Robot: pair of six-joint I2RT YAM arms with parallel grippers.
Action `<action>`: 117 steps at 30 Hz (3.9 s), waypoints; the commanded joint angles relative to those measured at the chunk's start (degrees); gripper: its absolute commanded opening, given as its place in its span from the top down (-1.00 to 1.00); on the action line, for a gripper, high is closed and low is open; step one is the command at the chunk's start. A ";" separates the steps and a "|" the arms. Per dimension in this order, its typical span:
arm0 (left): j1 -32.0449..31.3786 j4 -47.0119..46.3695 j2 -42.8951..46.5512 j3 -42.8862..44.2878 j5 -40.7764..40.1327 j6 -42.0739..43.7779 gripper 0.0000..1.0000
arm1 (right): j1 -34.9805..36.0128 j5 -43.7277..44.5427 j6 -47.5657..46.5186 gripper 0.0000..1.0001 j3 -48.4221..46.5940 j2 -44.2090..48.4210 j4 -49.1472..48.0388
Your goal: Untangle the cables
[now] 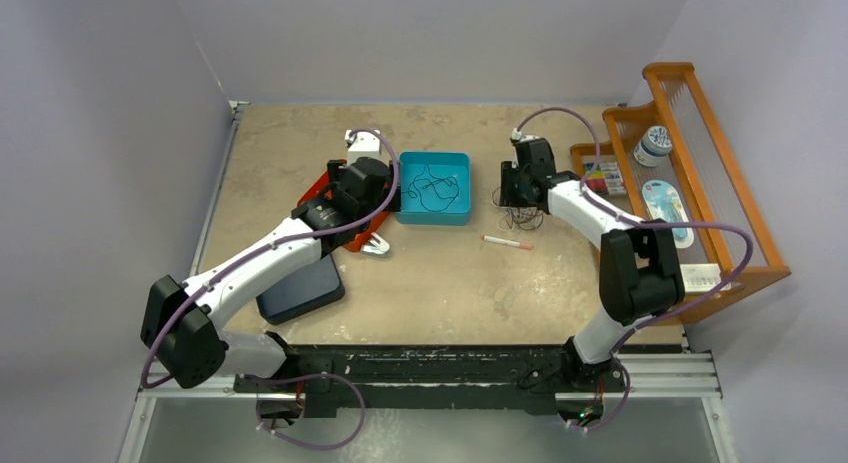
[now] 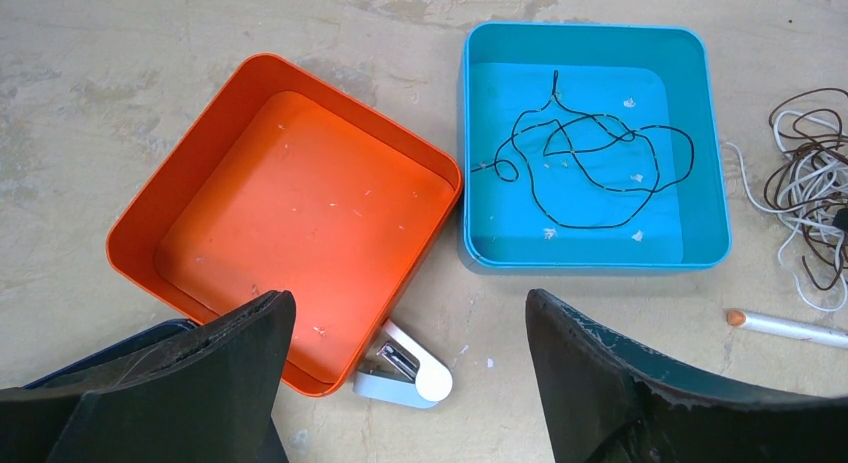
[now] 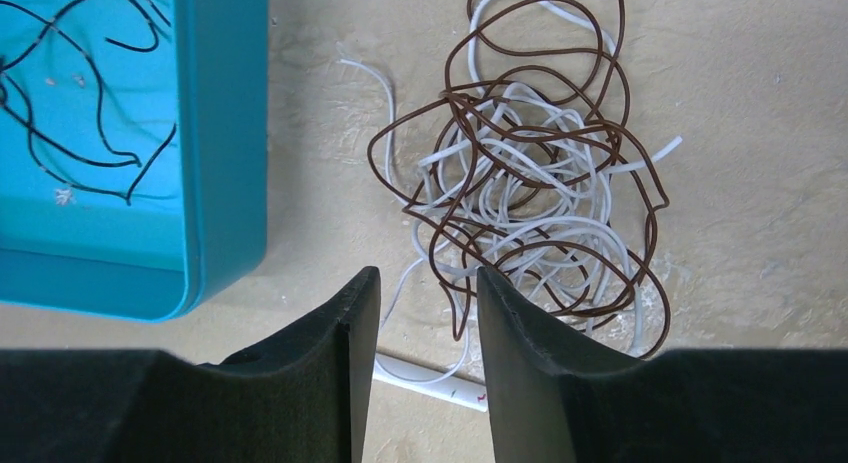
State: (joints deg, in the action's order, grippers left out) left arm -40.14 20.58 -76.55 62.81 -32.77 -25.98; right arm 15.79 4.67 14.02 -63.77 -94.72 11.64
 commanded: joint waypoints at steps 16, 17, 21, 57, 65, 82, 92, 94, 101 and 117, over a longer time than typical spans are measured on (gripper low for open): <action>0.35 -2.80 0.96 1.01 -0.88 -0.57 -0.69 | 0.20 4.16 1.28 0.96 -2.89 -1.10 -5.88; 0.35 -2.85 1.00 1.00 -0.89 -0.61 -0.68 | 0.20 4.31 1.27 1.00 -2.59 -0.25 -6.03; 0.34 -3.29 1.08 0.83 -0.93 -0.81 -0.68 | 0.20 5.55 0.75 1.00 -1.50 4.70 -6.26; -7.61 -80.31 -21.06 -8.22 30.29 9.08 -0.74 | -1.15 3.63 7.88 1.00 -3.28 30.45 -4.13; -8.46 -97.13 -34.56 -2.60 40.05 11.50 -0.75 | -1.53 1.06 8.59 1.00 -3.61 31.08 -4.32; -8.95 -92.86 -48.72 16.12 47.24 8.38 0.14 | -1.55 -6.07 10.77 1.00 -1.09 32.34 -6.93; -8.61 -85.73 -43.14 13.83 41.21 8.07 1.00 | -1.55 4.79 9.59 0.50 5.29 39.06 -8.13; -8.59 -82.29 -42.09 14.66 40.58 7.67 1.00 | -1.55 7.16 9.71 0.25 7.51 41.53 -8.45; -7.25 -68.06 -39.86 20.73 36.72 0.09 1.00 | -1.55 5.06 7.68 -0.12 19.35 48.57 -12.68; -6.60 -34.29 -41.09 43.69 42.26 -4.97 1.00 | -1.56 -2.79 -0.13 -0.35 29.76 37.89 -42.08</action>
State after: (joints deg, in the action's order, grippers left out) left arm -46.63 -18.57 -120.29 103.31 6.17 -29.23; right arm 14.33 2.76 16.47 -33.58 -53.25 -17.34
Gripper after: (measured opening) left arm 0.012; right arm 0.667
